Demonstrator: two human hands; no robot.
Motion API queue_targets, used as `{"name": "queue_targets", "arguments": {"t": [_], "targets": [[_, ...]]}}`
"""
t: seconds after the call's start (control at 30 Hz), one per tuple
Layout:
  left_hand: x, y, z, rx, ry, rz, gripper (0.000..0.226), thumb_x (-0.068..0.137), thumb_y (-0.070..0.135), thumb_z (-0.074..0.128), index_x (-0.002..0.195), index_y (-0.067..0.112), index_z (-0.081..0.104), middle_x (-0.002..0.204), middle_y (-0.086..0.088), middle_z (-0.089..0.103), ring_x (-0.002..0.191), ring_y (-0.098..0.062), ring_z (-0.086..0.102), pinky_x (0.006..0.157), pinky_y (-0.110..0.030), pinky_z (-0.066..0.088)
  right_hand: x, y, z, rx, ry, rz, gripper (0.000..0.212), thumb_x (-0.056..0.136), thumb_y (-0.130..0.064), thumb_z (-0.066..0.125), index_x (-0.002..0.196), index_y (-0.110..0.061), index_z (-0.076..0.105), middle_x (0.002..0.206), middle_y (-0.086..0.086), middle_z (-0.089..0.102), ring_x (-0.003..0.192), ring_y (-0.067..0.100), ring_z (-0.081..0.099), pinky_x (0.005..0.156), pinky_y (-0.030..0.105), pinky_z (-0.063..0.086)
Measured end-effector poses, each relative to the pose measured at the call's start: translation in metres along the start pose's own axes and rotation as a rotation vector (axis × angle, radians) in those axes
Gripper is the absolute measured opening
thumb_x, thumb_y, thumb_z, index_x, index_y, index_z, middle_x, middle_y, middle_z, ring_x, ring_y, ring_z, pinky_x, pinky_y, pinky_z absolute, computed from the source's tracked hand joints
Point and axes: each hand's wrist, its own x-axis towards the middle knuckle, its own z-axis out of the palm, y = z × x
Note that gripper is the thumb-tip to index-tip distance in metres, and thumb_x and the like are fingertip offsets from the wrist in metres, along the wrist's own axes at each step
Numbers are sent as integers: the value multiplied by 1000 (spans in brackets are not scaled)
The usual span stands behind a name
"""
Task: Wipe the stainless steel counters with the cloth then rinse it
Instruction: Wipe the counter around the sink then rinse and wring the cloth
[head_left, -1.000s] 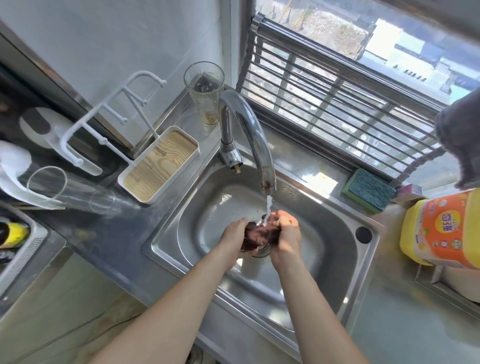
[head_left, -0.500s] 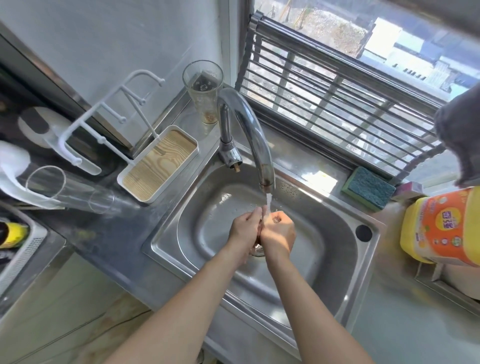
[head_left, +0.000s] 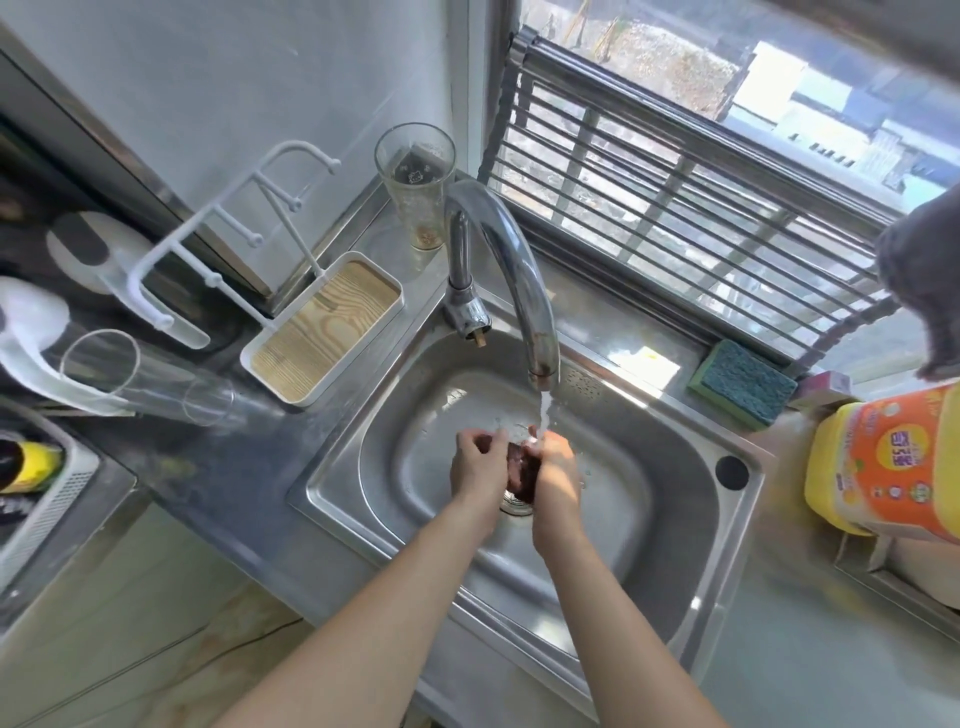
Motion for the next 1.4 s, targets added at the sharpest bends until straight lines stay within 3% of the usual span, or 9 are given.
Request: {"name": "queue_targets", "arguments": {"t": [0.17, 0.33, 0.53, 0.63, 0.8, 0.93, 1.07, 1.23, 1.4], "targets": [[-1, 6, 1, 88, -179, -37, 70, 93, 69, 33, 119, 15, 71, 121, -16, 73, 113, -35, 67, 102, -46, 53, -9, 3, 4, -427, 136, -200, 47, 94, -51, 66, 72, -16, 43, 61, -1, 50, 61, 21, 47, 60, 33, 42], [-4, 8, 0, -14, -161, -70, 48, 98, 49, 53, 66, 14, 64, 47, 5, 56, 49, -18, 48, 47, -27, 36, -4, -13, 8, -450, 232, -228, 52, 96, -53, 62, 74, -6, 57, 65, 7, 62, 76, 36, 59, 66, 36, 40], [3, 12, -10, -206, -242, -173, 6, 97, 24, 52, 95, 19, 54, 93, -13, 63, 73, -27, 60, 65, -34, 52, 0, -33, 2, -252, 348, -313, 22, 105, -25, 51, 103, -9, 66, 87, 7, 63, 89, 32, 60, 74, 29, 34], [3, 7, -22, -285, -422, -377, 28, 95, 18, 36, 98, 7, 62, 82, -18, 70, 74, -35, 67, 85, -58, 54, -4, -39, 1, 53, 212, -267, 24, 102, -11, 47, 123, -15, 57, 98, 3, 65, 81, 10, 62, 73, 23, 47], [4, 15, -13, -338, -321, -318, 47, 102, 55, 47, 108, 14, 68, 97, -12, 74, 84, -27, 69, 80, -40, 57, -4, -18, 0, -326, 109, -223, 22, 104, -34, 44, 102, -24, 62, 98, 5, 68, 97, 29, 61, 82, 34, 42], [0, 14, -5, -228, -282, -170, 49, 102, 55, 50, 73, 19, 69, 71, 1, 70, 68, -18, 64, 63, -27, 50, -20, 1, 11, -376, 88, -235, 42, 97, -62, 53, 85, -22, 52, 82, 2, 65, 87, 27, 63, 80, 39, 48], [-1, 13, -2, -209, -277, -184, 50, 101, 57, 51, 87, 15, 75, 85, -3, 76, 84, -24, 71, 88, -37, 57, -22, -3, 13, -386, 227, -223, 47, 95, -59, 60, 81, -14, 54, 71, 0, 62, 80, 24, 59, 75, 36, 42], [-4, 15, -3, -66, -216, -8, 56, 107, 48, 37, 81, 11, 70, 81, -3, 71, 79, -21, 66, 74, -31, 51, -18, -12, 10, -455, 253, -228, 46, 102, -51, 52, 81, -12, 65, 74, 3, 67, 83, 28, 56, 75, 32, 38], [-4, 11, 7, -212, -213, 61, 13, 107, 23, 47, 100, 16, 55, 99, -12, 61, 84, -22, 61, 69, -29, 53, 9, -18, 0, 53, 202, 255, 66, 97, -66, 40, 110, -8, 70, 108, 14, 74, 98, 35, 71, 91, 46, 58]]}}
